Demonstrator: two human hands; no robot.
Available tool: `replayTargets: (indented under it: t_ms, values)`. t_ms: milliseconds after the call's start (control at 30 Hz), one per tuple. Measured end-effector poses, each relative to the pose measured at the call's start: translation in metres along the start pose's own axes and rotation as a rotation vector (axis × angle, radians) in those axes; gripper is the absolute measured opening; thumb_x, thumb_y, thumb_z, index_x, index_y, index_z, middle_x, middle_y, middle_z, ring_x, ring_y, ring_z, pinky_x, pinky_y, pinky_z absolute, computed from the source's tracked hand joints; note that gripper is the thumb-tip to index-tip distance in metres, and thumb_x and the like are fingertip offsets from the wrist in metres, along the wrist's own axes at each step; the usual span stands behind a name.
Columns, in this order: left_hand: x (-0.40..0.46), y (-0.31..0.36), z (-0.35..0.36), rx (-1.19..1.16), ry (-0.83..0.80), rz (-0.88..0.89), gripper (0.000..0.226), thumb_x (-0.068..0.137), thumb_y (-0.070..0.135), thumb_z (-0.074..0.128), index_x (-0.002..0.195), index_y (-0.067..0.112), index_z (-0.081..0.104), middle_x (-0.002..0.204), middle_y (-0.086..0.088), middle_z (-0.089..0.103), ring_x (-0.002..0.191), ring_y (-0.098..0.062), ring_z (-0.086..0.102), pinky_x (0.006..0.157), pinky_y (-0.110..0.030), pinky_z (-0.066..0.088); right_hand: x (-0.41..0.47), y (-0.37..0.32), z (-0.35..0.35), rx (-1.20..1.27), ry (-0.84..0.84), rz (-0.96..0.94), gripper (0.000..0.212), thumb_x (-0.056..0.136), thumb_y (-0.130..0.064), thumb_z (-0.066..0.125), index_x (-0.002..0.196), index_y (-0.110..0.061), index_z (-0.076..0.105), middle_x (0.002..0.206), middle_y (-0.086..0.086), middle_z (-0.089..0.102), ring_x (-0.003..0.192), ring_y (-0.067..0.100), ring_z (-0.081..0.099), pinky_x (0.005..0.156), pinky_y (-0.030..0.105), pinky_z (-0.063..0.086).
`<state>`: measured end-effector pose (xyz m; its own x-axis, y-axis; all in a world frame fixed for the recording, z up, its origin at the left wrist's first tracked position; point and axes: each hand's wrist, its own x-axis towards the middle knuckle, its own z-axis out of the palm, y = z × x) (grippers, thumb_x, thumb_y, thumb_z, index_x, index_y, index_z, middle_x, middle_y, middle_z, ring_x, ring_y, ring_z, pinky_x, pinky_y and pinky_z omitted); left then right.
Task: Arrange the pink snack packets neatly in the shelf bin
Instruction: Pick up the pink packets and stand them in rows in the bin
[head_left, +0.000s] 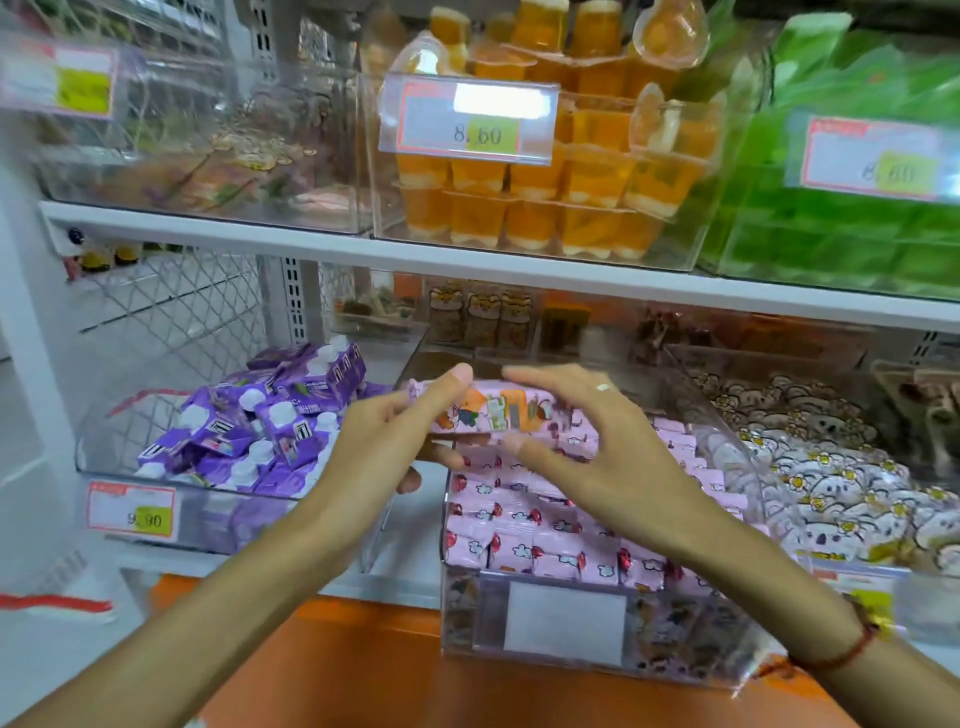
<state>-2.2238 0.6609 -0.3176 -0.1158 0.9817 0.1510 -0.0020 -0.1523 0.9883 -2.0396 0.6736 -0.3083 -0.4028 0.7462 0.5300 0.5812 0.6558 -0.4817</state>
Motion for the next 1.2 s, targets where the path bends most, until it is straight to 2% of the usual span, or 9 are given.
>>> replayTargets:
  t_ms: [133, 233, 400, 533, 667, 767, 867, 1100, 1200]
  values:
    - [0.001, 0.004, 0.001, -0.004, -0.041, -0.109, 0.057, 0.065, 0.077, 0.041, 0.062, 0.031, 0.074, 0.072, -0.005, 0.074, 0.043, -0.004, 0.056, 0.035, -0.013, 0.025, 0.001, 0.001, 0.003, 0.183, -0.011, 0.122, 0.032, 0.081, -0.041, 0.067, 0.111, -0.032, 0.066, 0.106, -0.02, 0.066, 0.095, -0.004, 0.059, 0.078, 0.012, 0.045]
    - [0.003, -0.001, 0.0, 0.007, -0.034, -0.029, 0.041, 0.079, 0.059, 0.053, 0.073, 0.023, 0.07, 0.074, -0.003, 0.074, 0.048, -0.004, 0.056, 0.036, -0.012, 0.025, 0.003, 0.005, 0.003, 0.261, -0.022, 0.175, 0.029, 0.081, -0.035, 0.07, 0.11, -0.03, 0.068, 0.105, -0.019, 0.068, 0.092, -0.007, 0.06, 0.069, 0.006, 0.044]
    - [-0.004, -0.004, 0.005, 0.008, -0.108, 0.228, 0.013, 0.083, 0.038, 0.058, 0.084, 0.028, 0.068, 0.062, 0.012, 0.066, 0.053, 0.006, 0.054, 0.044, -0.002, 0.034, 0.002, 0.008, 0.004, 0.215, -0.115, 0.155, 0.038, 0.083, -0.046, 0.062, 0.12, -0.04, 0.058, 0.117, -0.023, 0.06, 0.106, -0.006, 0.051, 0.083, 0.006, 0.038]
    - [-0.004, -0.006, 0.007, 0.101, -0.102, 0.339, 0.037, 0.073, 0.048, 0.062, 0.106, 0.031, 0.065, 0.073, 0.015, 0.064, 0.066, 0.006, 0.058, 0.062, -0.005, 0.043, 0.003, 0.007, 0.007, 0.095, 0.049, 0.034, 0.028, 0.085, -0.036, 0.065, 0.113, -0.037, 0.059, 0.108, -0.02, 0.063, 0.102, 0.002, 0.053, 0.084, 0.015, 0.039]
    - [0.002, -0.016, 0.0, 0.241, 0.068, 0.304, 0.042, 0.08, 0.036, 0.068, 0.12, 0.033, 0.056, 0.099, 0.013, 0.062, 0.08, 0.001, 0.059, 0.073, -0.009, 0.045, 0.019, 0.027, 0.002, 0.113, 0.272, 0.183, 0.026, 0.082, -0.037, 0.068, 0.097, -0.031, 0.047, 0.089, -0.016, 0.062, 0.08, -0.005, 0.06, 0.069, 0.01, 0.047]
    - [0.008, -0.027, -0.003, 0.335, 0.036, 0.202, 0.043, 0.088, 0.023, 0.063, 0.129, 0.028, 0.051, 0.117, 0.012, 0.06, 0.092, 0.006, 0.057, 0.087, -0.022, 0.046, 0.039, 0.051, 0.007, 0.166, 0.255, 0.387, 0.035, 0.086, -0.03, 0.066, 0.104, -0.02, 0.037, 0.092, -0.009, 0.062, 0.079, -0.002, 0.06, 0.062, 0.012, 0.046]
    - [0.011, -0.035, -0.001, 0.324, -0.033, 0.097, 0.036, 0.091, 0.024, 0.059, 0.127, 0.026, 0.054, 0.111, 0.017, 0.062, 0.096, 0.004, 0.057, 0.095, -0.032, 0.047, 0.059, 0.069, 0.019, 0.162, 0.278, 0.413, 0.036, 0.09, -0.027, 0.062, 0.112, -0.016, 0.036, 0.092, -0.005, 0.062, 0.079, 0.005, 0.061, 0.064, 0.012, 0.044]
    - [0.013, -0.037, -0.004, 0.296, -0.076, 0.08, 0.025, 0.09, 0.032, 0.058, 0.115, 0.031, 0.062, 0.111, 0.016, 0.065, 0.1, -0.004, 0.062, 0.094, -0.041, 0.05, 0.091, 0.09, 0.024, -0.022, -0.003, 0.266, 0.046, 0.09, -0.01, 0.06, 0.127, -0.014, 0.033, 0.09, 0.004, 0.062, 0.075, 0.023, 0.067, 0.064, 0.03, 0.055]
    - [0.014, -0.039, -0.006, 0.299, -0.081, 0.073, 0.027, 0.09, 0.032, 0.058, 0.117, 0.03, 0.062, 0.112, 0.015, 0.065, 0.099, -0.005, 0.062, 0.094, -0.043, 0.05, 0.101, 0.099, 0.023, -0.222, -0.183, 0.163, 0.031, 0.088, -0.014, 0.063, 0.115, -0.016, 0.049, 0.096, 0.0, 0.06, 0.075, 0.014, 0.062, 0.06, 0.015, 0.046]
